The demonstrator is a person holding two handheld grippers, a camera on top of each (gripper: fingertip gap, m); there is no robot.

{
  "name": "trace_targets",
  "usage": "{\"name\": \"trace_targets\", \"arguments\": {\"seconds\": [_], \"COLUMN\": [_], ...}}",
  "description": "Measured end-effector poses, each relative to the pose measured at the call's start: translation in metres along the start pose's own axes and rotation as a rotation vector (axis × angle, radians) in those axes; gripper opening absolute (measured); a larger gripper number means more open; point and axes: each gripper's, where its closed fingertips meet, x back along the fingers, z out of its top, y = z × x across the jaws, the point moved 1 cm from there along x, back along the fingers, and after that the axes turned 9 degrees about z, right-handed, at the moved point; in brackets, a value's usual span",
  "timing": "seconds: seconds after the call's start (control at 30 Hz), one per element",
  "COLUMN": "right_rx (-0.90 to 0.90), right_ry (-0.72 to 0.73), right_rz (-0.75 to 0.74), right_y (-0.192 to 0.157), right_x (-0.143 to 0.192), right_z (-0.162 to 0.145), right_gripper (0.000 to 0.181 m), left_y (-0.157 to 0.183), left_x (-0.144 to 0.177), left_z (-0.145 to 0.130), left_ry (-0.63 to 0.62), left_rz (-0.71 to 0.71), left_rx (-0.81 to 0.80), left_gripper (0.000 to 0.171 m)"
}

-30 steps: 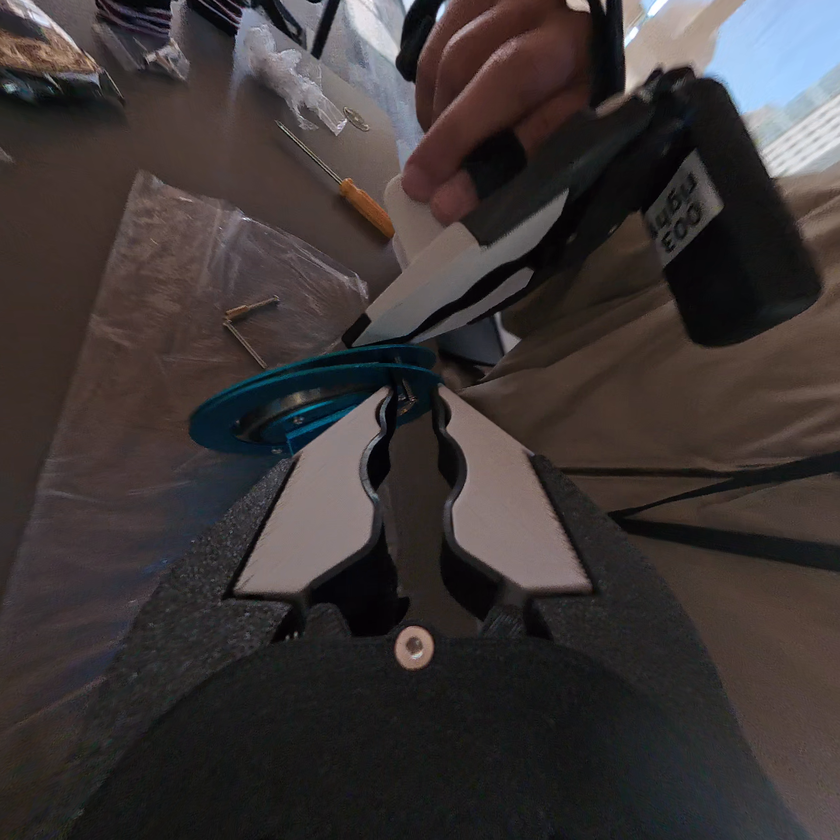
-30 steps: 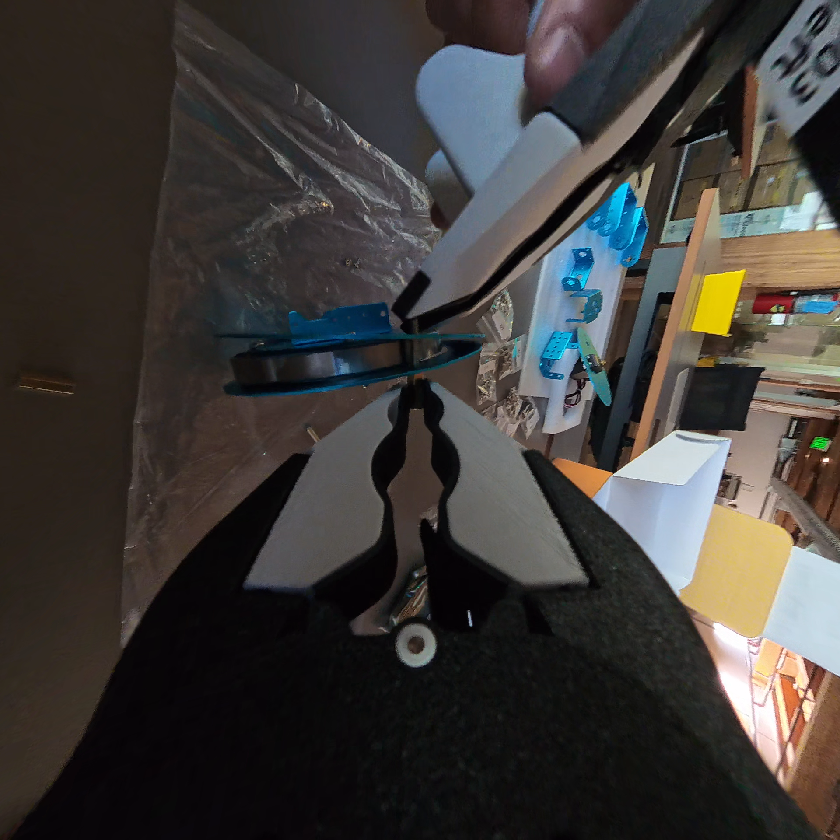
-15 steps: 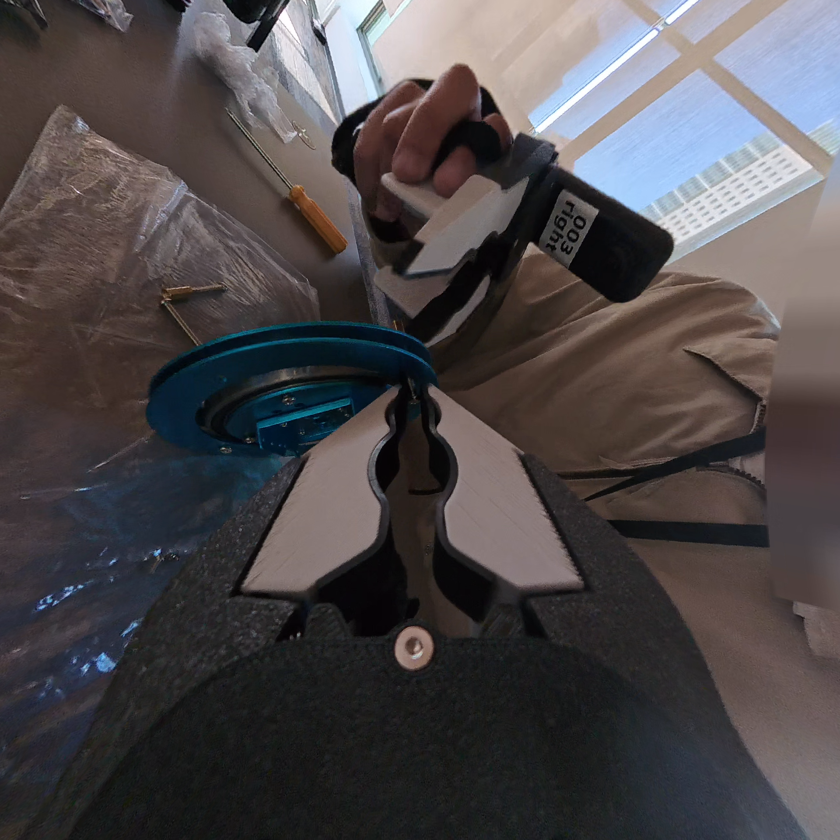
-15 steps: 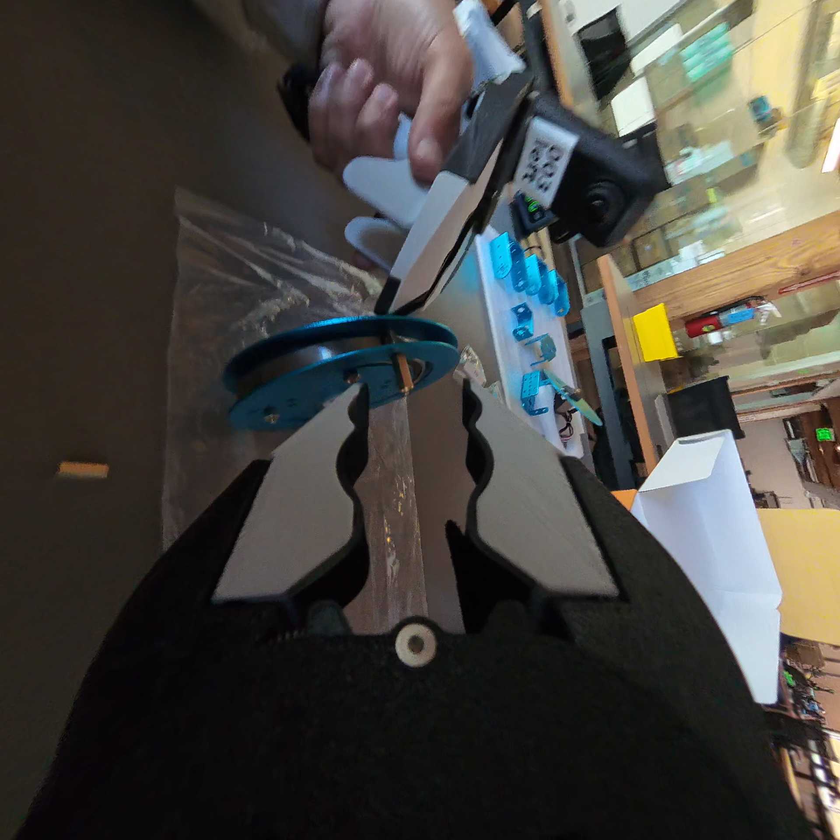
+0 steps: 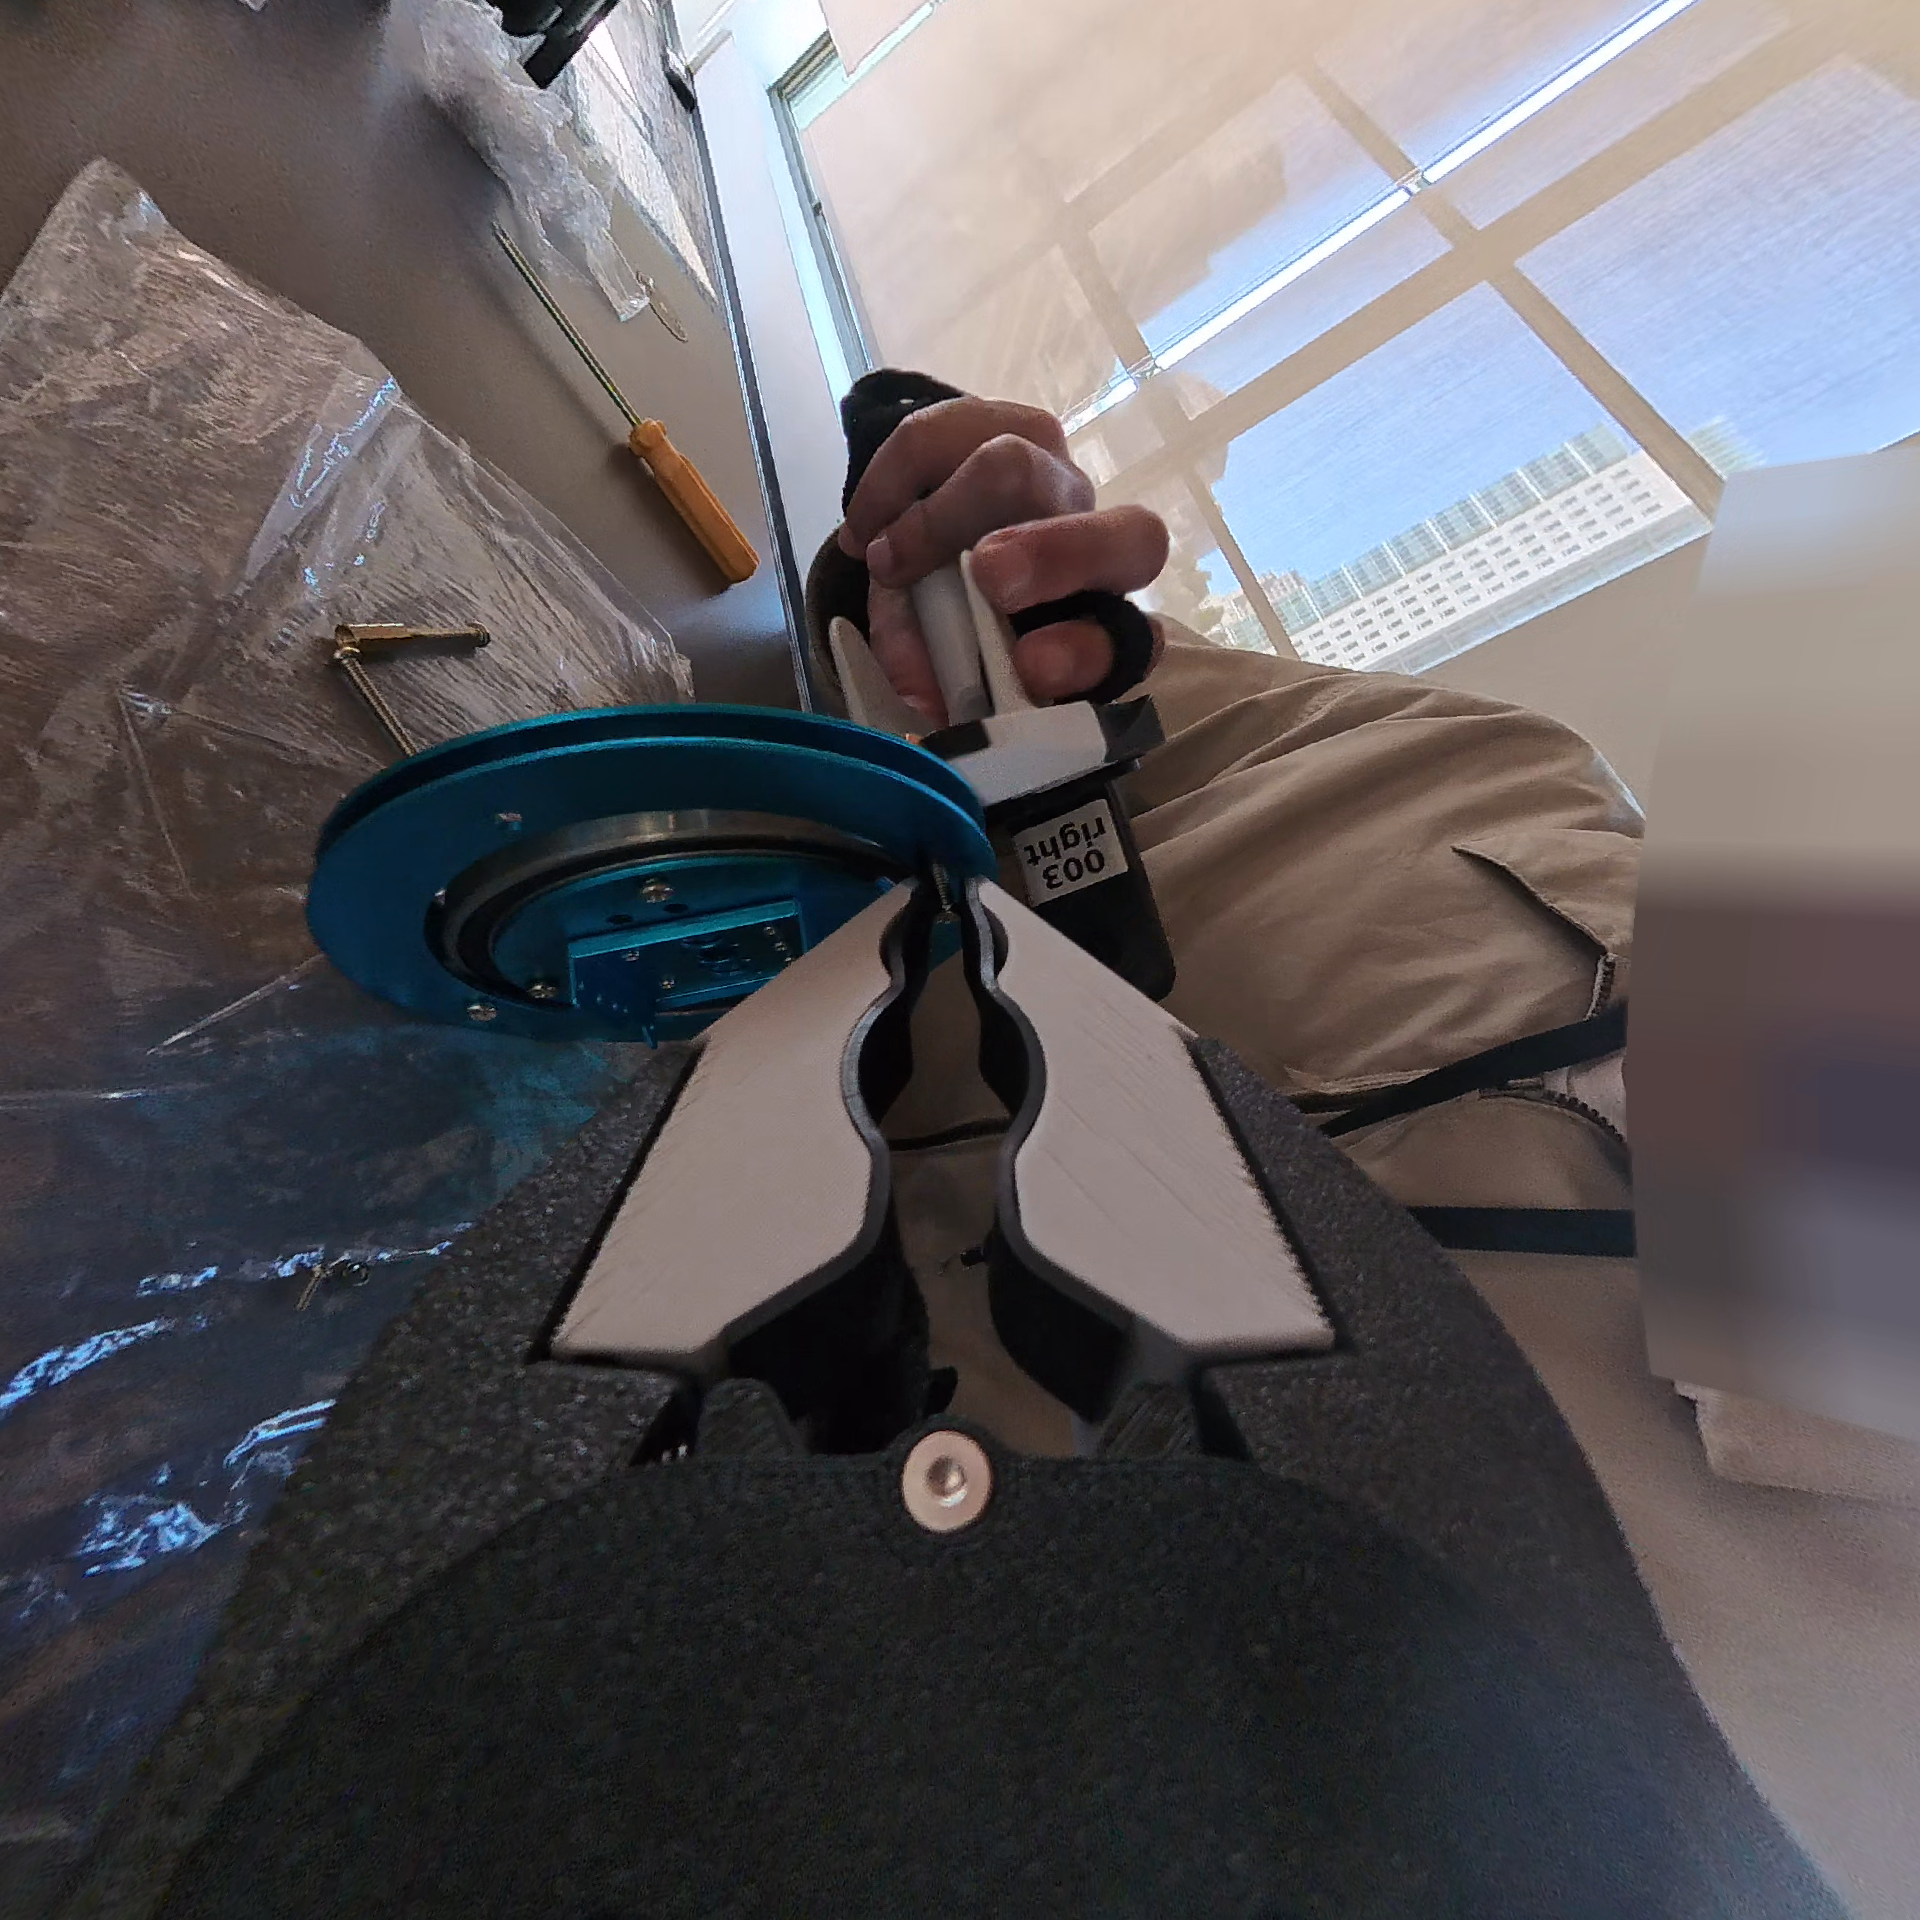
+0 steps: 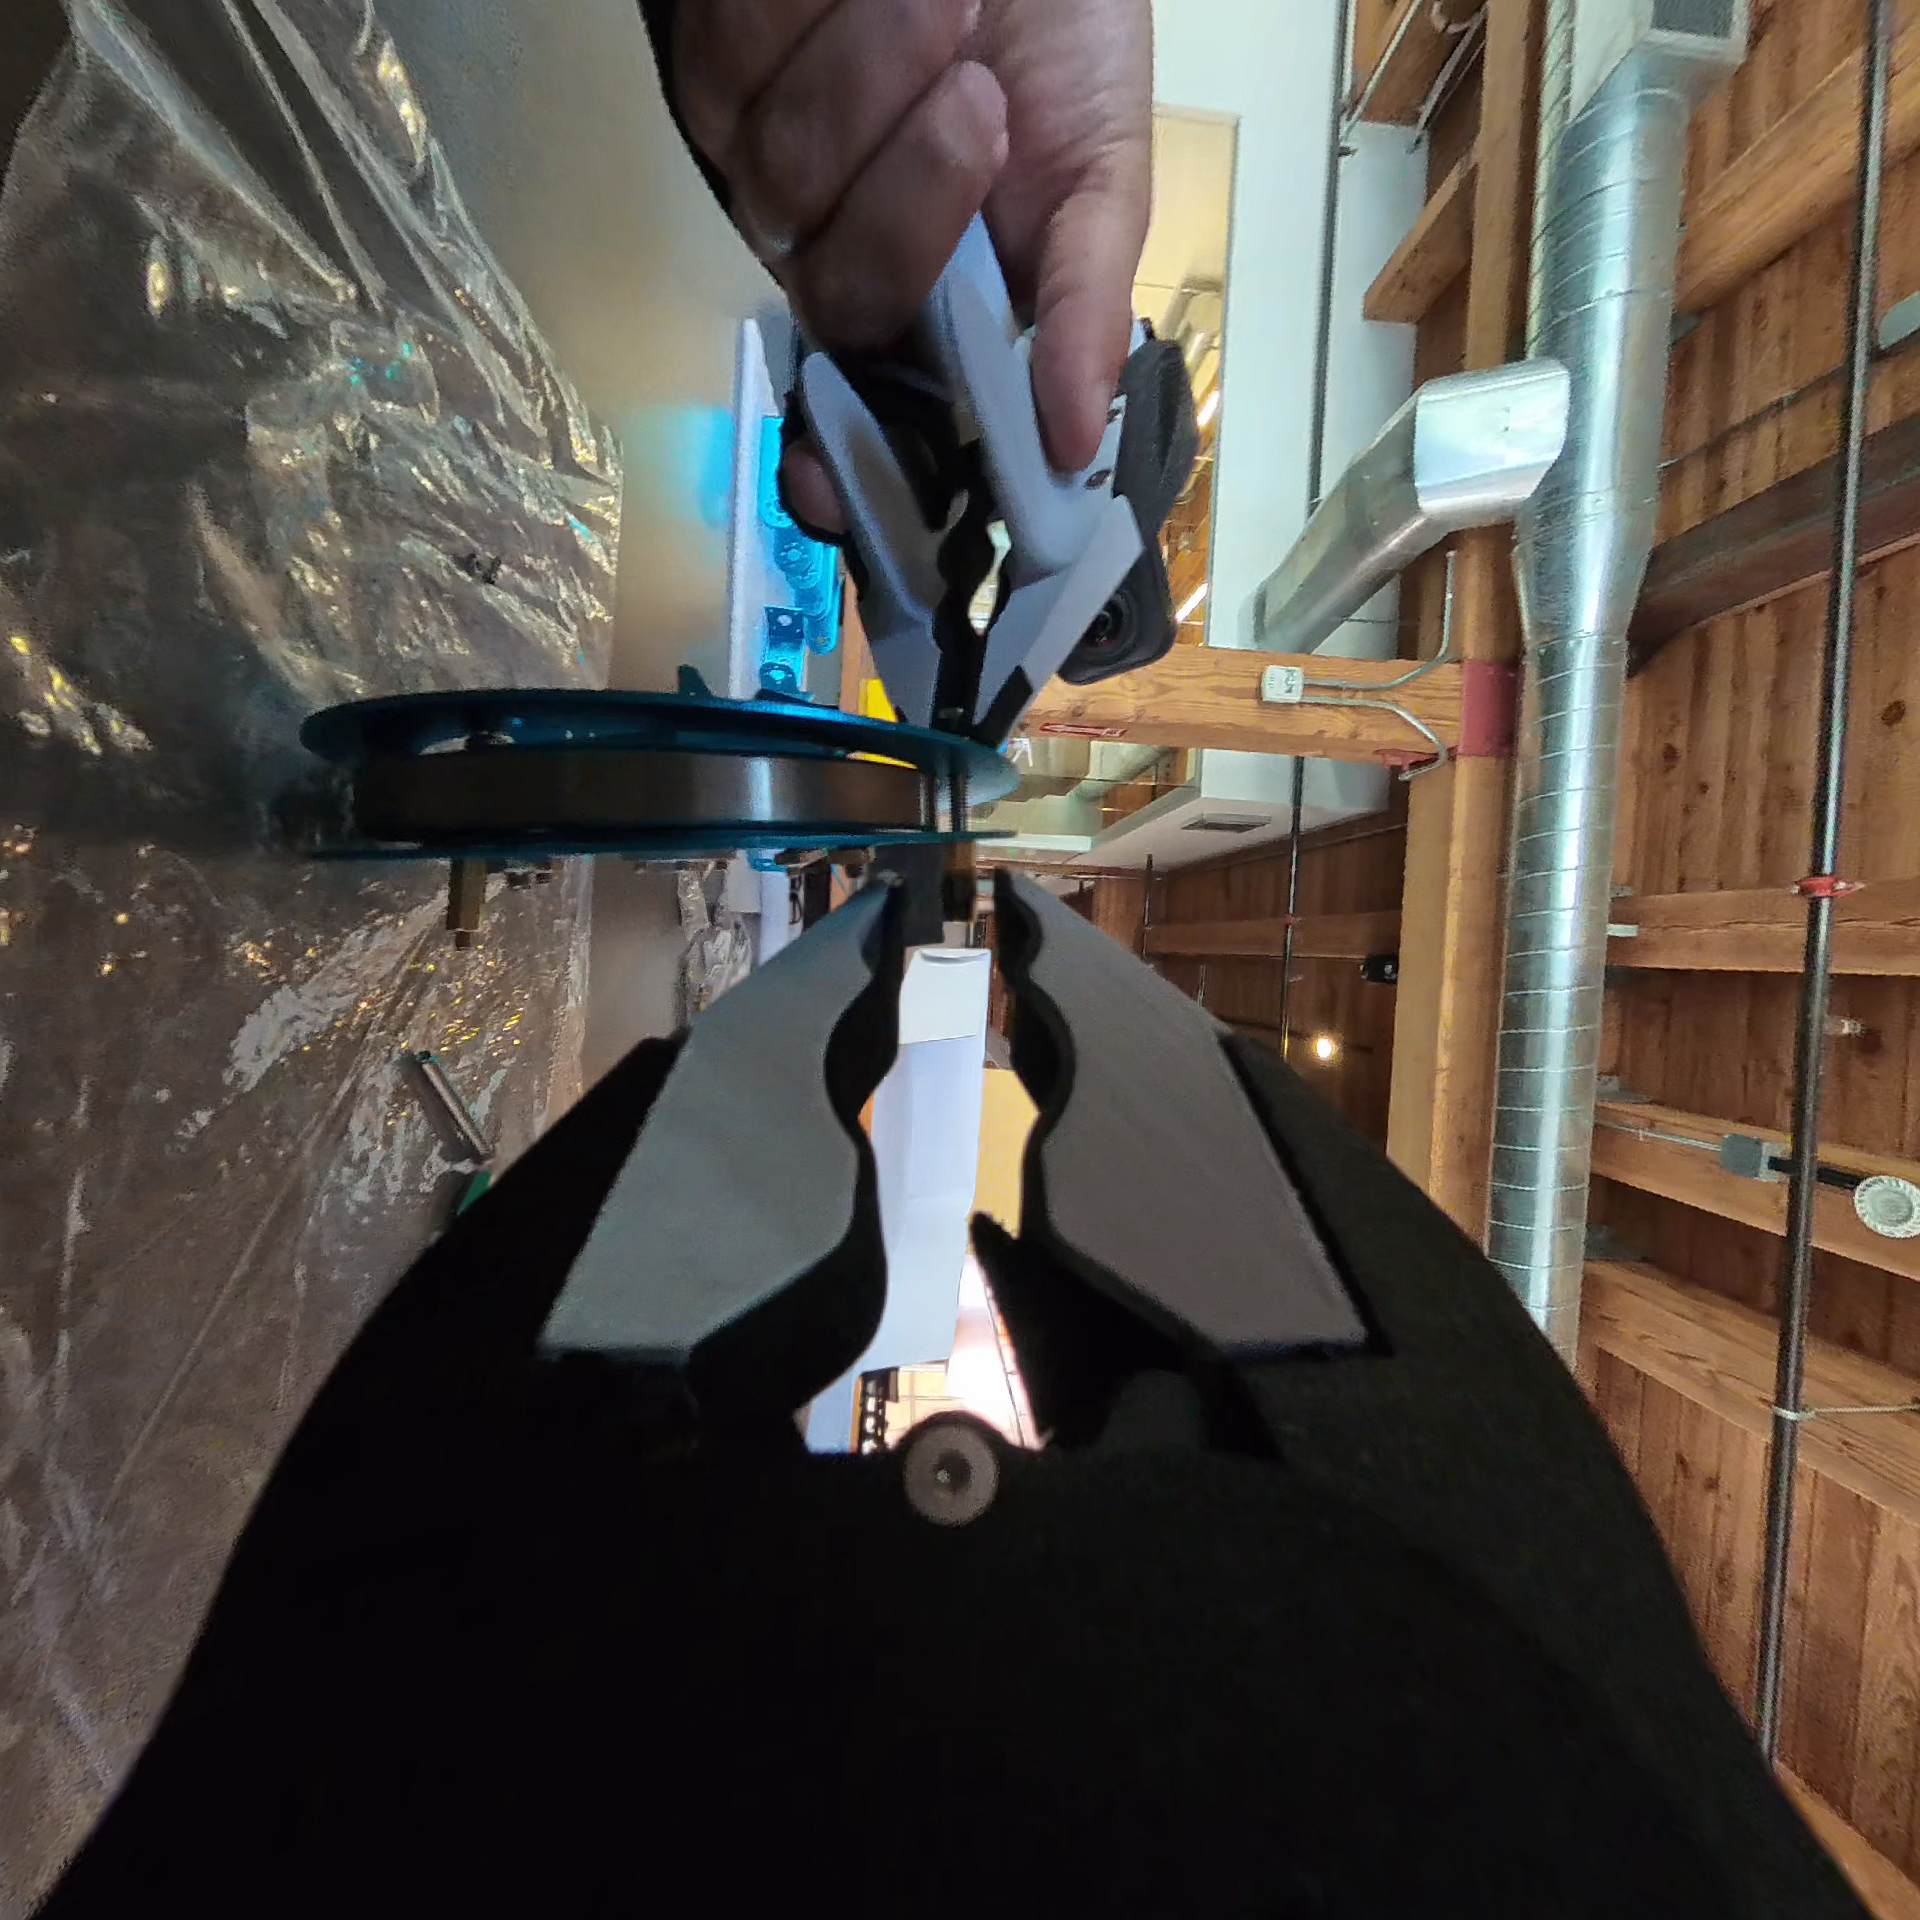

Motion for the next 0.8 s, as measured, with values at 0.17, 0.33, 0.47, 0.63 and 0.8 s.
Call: {"name": "trace_targets", "arguments": {"seconds": [0.17,0.33,0.47,0.63,0.8], "right_rx": [0.037,-0.127,-0.262,-0.549,-0.760], "right_ry": [-0.022,-0.028,0.023,0.123,0.133], "right_rz": [-0.017,0.206,0.447,0.876,1.292], "right_y": [0.003,0.003,0.002,-0.003,-0.006], "right_x": [-0.005,-0.006,-0.004,0.002,0.006], "right_z": [-0.001,-0.001,0.002,0.002,0.001], "right_gripper": [0.005,0.004,0.004,0.004,0.004], "left_y": [-0.001,-0.001,0.000,0.001,0.000], "left_x": [0.002,0.001,-0.002,-0.009,-0.013], "left_z": [0.001,-0.001,-0.005,-0.008,-0.008], "left_ry": [0.004,-0.032,-0.099,-0.141,-0.189], "left_rz": [0.029,0.347,0.653,0.858,1.105], "left_rx": [-0.032,-0.412,-0.769,-1.095,-1.431], "left_gripper": [0.003,0.002,0.002,0.002,0.002]}}
